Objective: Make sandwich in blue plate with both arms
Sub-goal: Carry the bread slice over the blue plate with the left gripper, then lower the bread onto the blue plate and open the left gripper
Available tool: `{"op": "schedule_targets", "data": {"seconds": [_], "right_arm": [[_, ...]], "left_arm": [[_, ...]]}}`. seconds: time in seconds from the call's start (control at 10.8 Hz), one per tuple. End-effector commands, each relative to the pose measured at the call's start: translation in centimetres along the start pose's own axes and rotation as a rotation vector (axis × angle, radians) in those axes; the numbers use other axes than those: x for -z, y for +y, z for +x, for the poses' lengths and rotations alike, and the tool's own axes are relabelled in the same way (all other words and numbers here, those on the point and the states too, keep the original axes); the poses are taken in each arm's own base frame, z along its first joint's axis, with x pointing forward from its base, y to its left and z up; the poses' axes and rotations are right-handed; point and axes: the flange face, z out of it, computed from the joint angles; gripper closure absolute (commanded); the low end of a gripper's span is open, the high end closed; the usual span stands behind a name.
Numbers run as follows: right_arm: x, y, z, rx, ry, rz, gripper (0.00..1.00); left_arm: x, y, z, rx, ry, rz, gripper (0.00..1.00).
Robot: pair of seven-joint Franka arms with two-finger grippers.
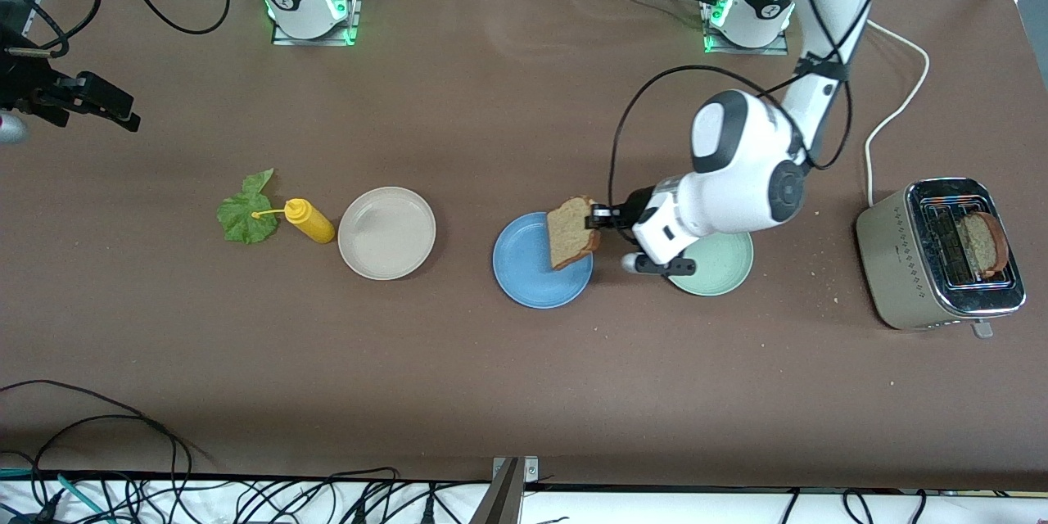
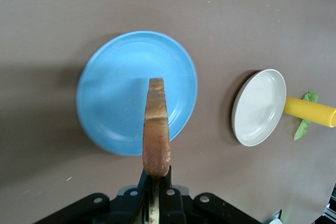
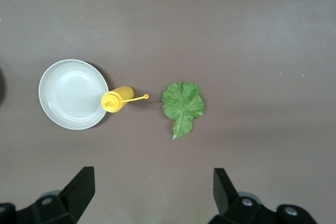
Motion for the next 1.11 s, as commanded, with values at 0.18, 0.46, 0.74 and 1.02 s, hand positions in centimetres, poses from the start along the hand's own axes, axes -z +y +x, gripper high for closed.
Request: {"op": "schedule_targets", "data": {"seconds": [0.18, 0.46, 0.74, 1.02], "right_arm": [[0.6, 0.0, -0.3, -0.015, 0.005, 0.017, 0.0], [0.5, -0.1, -0.2, -0.014, 0.007, 0.017, 0.0], [0.5, 0.0, -0.3, -0.015, 0.004, 0.016, 0.0], [0.4, 0.0, -0.3, -0.015, -0.001, 0.016, 0.0]], "left_arm": [[-5.2, 2.3, 2.3, 0.0, 0.03, -0.06, 1.0], [-7.2, 1.8, 2.4, 0.005, 0.027, -0.048, 1.0], [-7.9, 1.6, 3.1, 0.008, 0.033, -0.05, 1.0], [-9.8, 1.2, 3.3, 0.008, 0.051, -0.04, 1.0]]}}
